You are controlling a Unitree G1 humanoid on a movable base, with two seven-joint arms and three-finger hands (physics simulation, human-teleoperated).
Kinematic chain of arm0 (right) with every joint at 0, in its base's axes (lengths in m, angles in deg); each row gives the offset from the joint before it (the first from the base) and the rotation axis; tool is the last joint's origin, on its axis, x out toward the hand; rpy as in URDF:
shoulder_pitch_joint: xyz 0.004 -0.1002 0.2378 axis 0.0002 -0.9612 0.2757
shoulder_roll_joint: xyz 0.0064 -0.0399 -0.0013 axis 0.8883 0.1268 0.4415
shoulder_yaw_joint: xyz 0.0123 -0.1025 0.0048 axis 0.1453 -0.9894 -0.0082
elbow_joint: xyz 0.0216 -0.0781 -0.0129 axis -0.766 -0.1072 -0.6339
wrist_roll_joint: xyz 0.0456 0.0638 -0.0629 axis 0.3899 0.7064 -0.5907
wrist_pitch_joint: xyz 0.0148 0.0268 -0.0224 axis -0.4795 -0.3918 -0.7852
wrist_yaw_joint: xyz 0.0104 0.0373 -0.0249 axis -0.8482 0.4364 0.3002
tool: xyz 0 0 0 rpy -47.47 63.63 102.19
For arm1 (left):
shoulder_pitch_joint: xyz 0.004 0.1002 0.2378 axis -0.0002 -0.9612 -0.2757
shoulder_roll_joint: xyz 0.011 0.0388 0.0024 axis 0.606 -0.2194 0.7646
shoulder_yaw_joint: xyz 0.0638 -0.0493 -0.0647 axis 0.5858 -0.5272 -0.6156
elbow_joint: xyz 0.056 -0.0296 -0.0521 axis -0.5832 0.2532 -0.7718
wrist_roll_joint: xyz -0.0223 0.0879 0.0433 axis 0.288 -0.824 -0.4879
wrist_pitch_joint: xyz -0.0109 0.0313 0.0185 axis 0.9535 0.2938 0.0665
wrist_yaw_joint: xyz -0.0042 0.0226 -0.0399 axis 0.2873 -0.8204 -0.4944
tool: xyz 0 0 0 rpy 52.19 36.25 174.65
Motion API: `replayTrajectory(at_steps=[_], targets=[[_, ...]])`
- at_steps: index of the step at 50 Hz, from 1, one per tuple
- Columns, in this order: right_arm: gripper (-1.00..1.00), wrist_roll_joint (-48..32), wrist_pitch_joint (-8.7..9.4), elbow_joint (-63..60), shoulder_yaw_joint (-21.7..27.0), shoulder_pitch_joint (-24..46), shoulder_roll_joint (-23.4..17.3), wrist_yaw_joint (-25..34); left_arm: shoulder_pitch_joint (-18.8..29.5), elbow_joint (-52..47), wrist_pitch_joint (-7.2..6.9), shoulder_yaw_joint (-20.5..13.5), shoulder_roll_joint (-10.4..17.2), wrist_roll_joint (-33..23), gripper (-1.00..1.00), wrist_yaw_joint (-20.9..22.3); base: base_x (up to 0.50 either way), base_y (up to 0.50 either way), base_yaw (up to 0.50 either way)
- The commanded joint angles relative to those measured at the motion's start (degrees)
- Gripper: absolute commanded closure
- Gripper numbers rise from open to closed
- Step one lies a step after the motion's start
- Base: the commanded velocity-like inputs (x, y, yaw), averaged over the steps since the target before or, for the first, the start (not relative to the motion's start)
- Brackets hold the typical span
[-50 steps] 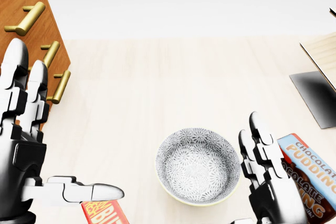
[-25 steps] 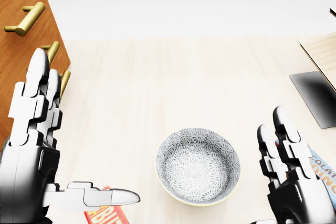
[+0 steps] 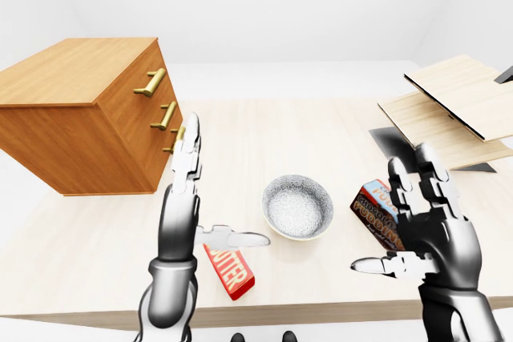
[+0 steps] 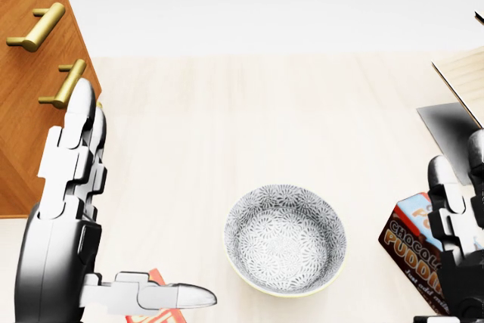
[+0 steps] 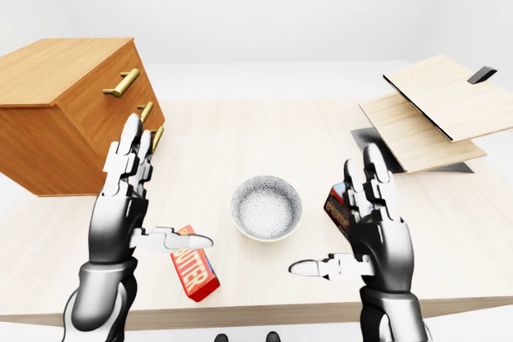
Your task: Close the top drawer of the cabinet and put the bowl on top of it.
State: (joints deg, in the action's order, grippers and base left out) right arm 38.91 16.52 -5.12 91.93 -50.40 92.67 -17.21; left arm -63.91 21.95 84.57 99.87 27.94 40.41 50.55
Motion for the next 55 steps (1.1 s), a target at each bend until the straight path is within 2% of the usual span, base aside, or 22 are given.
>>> replayTrajectory(at_steps=[1,10,11,14,16,19,20,25,30,31,32,36,37,48,55], targets=[[-1.0,2.0,0.0,-1.9,4.3,1.0,1.6,1.9,-0.7,0.3,0.0,1.8,0.5,-1.9,-1.0,-0.3,0.0,0.0,0.0],[-1.0,2.2,0.0,-1.9,5.2,1.6,2.0,2.3,-0.5,1.1,0.0,3.6,0.7,-4.9,-1.0,-0.9,0.0,0.0,0.0],[-1.0,2.3,0.0,-1.8,5.4,1.7,1.9,2.3,-0.6,1.7,0.0,5.2,0.9,-7.6,-1.0,-1.9,0.0,0.0,0.0],[-1.0,2.4,0.0,-1.8,5.6,1.8,2.0,2.4,-0.6,1.9,0.0,5.7,0.9,-8.5,-1.0,-2.2,0.0,0.0,0.0],[-1.0,2.8,0.0,-2.0,6.0,1.8,2.0,2.7,0.4,3.3,0.0,6.9,0.3,-11.4,-1.0,-3.6,0.0,0.0,0.0],[-1.0,2.8,0.0,-2.0,6.0,1.8,2.1,2.7,0.5,3.3,0.0,6.9,0.3,-11.5,-1.0,-3.6,0.0,0.0,0.0],[-1.0,2.5,0.0,-1.9,5.9,1.7,2.2,2.9,1.4,4.0,0.0,7.5,-0.1,-13.9,-1.0,-4.9,0.0,0.0,0.0],[-1.0,3.1,0.0,-2.1,6.5,1.9,2.2,3.0,1.2,4.3,0.0,9.8,-0.4,-17.4,-1.0,-5.7,0.0,0.0,0.0],[-1.0,3.0,0.0,-2.2,6.5,1.8,2.2,3.1,1.0,4.3,0.0,10.3,-0.4,-17.7,-1.0,-5.8,0.0,0.0,0.0],[-1.0,3.0,0.0,-2.5,6.4,1.4,2.4,3.3,0.4,5.5,0.0,12.0,-0.1,-19.2,-1.0,-6.7,0.0,0.0,0.0],[-1.0,2.8,0.0,-2.5,6.2,1.3,2.6,3.4,0.4,5.9,0.0,12.4,-0.1,-19.8,-1.0,-7.2,0.0,0.0,0.0],[-1.0,2.7,0.0,-2.5,6.2,1.3,2.6,3.4,0.4,5.9,0.0,12.4,0.0,-19.8,-1.0,-7.2,0.0,0.0,0.0],[-1.0,2.4,0.0,-2.4,5.9,1.5,2.5,3.4,0.5,8.3,0.0,12.8,0.0,-21.7,-1.0,-10.3,0.0,0.0,0.0],[-1.0,2.3,0.0,-2.1,5.6,1.8,2.3,3.0,0.0,11.2,0.0,14.6,0.0,-24.5,-1.0,-12.1,0.0,0.0,0.0],[-1.0,2.0,0.0,-1.5,4.9,2.0,1.9,2.6,-0.7,13.4,0.0,16.9,0.3,-28.7,-1.0,-14.1,0.0,0.0,0.0]])
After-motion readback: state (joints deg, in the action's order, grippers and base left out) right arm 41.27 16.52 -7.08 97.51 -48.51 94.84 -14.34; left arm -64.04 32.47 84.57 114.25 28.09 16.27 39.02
